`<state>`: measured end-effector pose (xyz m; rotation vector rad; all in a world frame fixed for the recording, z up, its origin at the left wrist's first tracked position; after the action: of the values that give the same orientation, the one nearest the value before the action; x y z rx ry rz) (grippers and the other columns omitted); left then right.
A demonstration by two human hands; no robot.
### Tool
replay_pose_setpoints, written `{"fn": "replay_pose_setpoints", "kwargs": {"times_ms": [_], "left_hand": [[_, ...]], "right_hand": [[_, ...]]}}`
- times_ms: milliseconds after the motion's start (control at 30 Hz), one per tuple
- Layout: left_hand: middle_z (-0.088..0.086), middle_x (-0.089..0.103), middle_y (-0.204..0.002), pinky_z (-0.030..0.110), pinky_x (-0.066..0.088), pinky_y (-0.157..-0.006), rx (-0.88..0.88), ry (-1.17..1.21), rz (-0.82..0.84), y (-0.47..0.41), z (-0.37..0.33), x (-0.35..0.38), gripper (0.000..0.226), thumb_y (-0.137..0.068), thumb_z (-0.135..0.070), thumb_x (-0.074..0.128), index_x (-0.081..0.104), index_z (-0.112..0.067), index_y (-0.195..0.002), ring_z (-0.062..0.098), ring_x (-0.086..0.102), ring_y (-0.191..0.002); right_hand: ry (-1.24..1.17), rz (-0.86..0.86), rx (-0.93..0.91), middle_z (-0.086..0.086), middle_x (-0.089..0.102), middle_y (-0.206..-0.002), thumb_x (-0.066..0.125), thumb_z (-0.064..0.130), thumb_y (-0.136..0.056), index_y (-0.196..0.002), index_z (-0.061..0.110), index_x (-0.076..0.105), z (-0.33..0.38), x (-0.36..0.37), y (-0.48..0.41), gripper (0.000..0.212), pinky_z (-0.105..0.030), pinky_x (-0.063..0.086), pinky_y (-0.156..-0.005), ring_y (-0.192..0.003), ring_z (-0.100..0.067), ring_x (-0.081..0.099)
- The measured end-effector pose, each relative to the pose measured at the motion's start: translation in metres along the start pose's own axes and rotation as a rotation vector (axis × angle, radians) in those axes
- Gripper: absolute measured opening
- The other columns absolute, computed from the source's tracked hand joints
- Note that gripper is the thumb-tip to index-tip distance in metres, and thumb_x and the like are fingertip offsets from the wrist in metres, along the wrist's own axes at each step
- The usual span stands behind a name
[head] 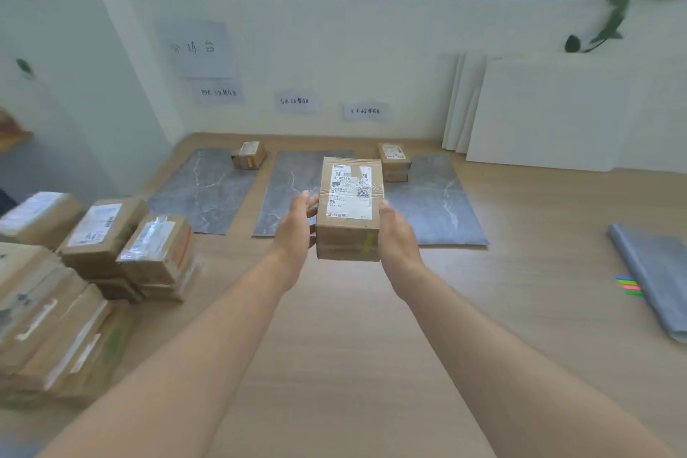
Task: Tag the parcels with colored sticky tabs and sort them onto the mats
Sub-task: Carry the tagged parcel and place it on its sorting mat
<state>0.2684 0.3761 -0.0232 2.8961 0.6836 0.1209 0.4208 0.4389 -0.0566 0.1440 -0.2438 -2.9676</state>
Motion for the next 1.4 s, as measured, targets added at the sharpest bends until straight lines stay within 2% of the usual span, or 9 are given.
{"fn": "replay_pose_setpoints", "kwargs": {"times_ms": [267, 467, 667, 800, 1000, 1200, 1267, 1333, 1400], "left_hand": [[-0.011, 0.067, -0.105, 0.029, 0.047, -0.089, 0.093, -0.014, -0.015, 0.010, -0.066, -0.005, 0.043, -0.108, -0.043, 0.021, 0.063, -0.035, -0.099, 0.015, 0.062, -0.098], [-0.011, 0.066, -0.107, 0.031, 0.047, -0.089, 0.079, -0.020, -0.055, 0.004, -0.066, -0.011, 0.044, -0.107, -0.046, 0.021, 0.062, -0.030, -0.112, 0.014, 0.061, -0.102], [-0.012, 0.066, -0.109, 0.037, 0.045, -0.100, 0.043, -0.025, -0.103, -0.011, -0.062, -0.021, 0.044, -0.106, -0.049, 0.024, 0.062, -0.030, -0.118, 0.015, 0.061, -0.105], [-0.014, 0.068, -0.112, 0.039, 0.046, -0.102, 0.025, -0.020, -0.127, -0.030, -0.060, -0.036, 0.044, -0.104, -0.052, 0.026, 0.064, -0.033, -0.117, 0.015, 0.063, -0.106], [-0.006, 0.068, -0.122, 0.045, 0.045, -0.107, -0.047, -0.031, -0.115, -0.099, -0.044, -0.076, 0.051, -0.102, -0.055, 0.028, 0.063, -0.028, -0.127, 0.020, 0.063, -0.112], [-0.003, 0.067, -0.123, 0.041, 0.048, -0.101, -0.099, -0.017, -0.045, -0.205, -0.032, -0.118, 0.045, -0.104, -0.050, 0.031, 0.062, -0.025, -0.125, 0.020, 0.063, -0.111], [-0.004, 0.067, -0.119, 0.039, 0.048, -0.098, -0.118, -0.011, -0.027, -0.236, -0.030, -0.132, 0.041, -0.105, -0.048, 0.031, 0.063, -0.027, -0.119, 0.020, 0.064, -0.109], [-0.005, 0.069, -0.113, 0.039, 0.048, -0.097, -0.123, -0.010, -0.007, -0.266, -0.028, -0.145, 0.038, -0.105, -0.047, 0.030, 0.064, -0.029, -0.109, 0.020, 0.064, -0.105], [-0.006, 0.070, -0.108, 0.039, 0.047, -0.097, -0.144, -0.001, -0.010, -0.298, -0.023, -0.157, 0.037, -0.105, -0.046, 0.031, 0.065, -0.030, -0.103, 0.018, 0.065, -0.100]], "right_hand": [[0.006, 0.029, -0.102, 0.020, 0.065, -0.098, 0.031, 0.047, -0.109, -0.111, 0.033, 0.062, 0.074, -0.005, 0.004, 0.034, -0.022, 0.042, -0.070, -0.091, -0.002, 0.059], [0.007, 0.074, -0.104, 0.011, 0.070, -0.109, 0.031, 0.048, -0.108, -0.114, 0.033, 0.062, 0.073, 0.004, -0.009, 0.035, -0.026, 0.045, -0.075, -0.098, -0.005, 0.062], [0.028, 0.127, -0.073, 0.013, 0.072, -0.107, 0.033, 0.049, -0.107, -0.096, 0.036, 0.064, 0.068, 0.020, -0.035, 0.035, -0.032, 0.049, -0.090, -0.102, -0.007, 0.064], [0.044, 0.172, -0.099, 0.025, 0.063, -0.095, 0.031, 0.045, -0.109, -0.107, 0.036, 0.060, 0.072, 0.037, -0.055, 0.031, -0.021, 0.041, -0.076, -0.093, 0.006, 0.055], [0.076, 0.171, -0.046, 0.010, 0.069, -0.115, 0.029, 0.048, -0.108, -0.112, 0.036, 0.063, 0.054, 0.094, -0.101, 0.036, -0.035, 0.049, -0.097, -0.106, -0.007, 0.061], [0.071, 0.071, 0.028, 0.016, 0.070, -0.106, 0.027, 0.056, -0.105, -0.110, 0.041, 0.064, 0.046, 0.159, -0.164, 0.040, -0.032, 0.051, -0.090, -0.101, -0.006, 0.063], [0.062, 0.024, 0.050, 0.011, 0.068, -0.109, 0.026, 0.062, -0.102, -0.109, 0.039, 0.066, 0.041, 0.184, -0.185, 0.046, -0.032, 0.050, -0.091, -0.106, -0.009, 0.062], [0.066, -0.008, 0.066, 0.001, 0.065, -0.122, 0.026, 0.073, -0.089, -0.107, 0.044, 0.069, 0.033, 0.207, -0.206, 0.056, -0.044, 0.047, -0.104, -0.116, -0.017, 0.060], [0.059, -0.014, 0.088, -0.002, 0.063, -0.124, 0.027, 0.074, -0.085, -0.108, 0.046, 0.069, 0.022, 0.227, -0.231, 0.056, -0.047, 0.046, -0.106, -0.115, -0.018, 0.060]]}}
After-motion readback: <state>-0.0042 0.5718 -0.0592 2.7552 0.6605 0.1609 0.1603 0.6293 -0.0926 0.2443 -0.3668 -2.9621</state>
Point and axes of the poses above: each hand's wrist, its own y-axis away from the middle knuckle, its own x-axis out of the palm, z = x × y, the point moved 7 cm from there along -y, towards the middle knuckle
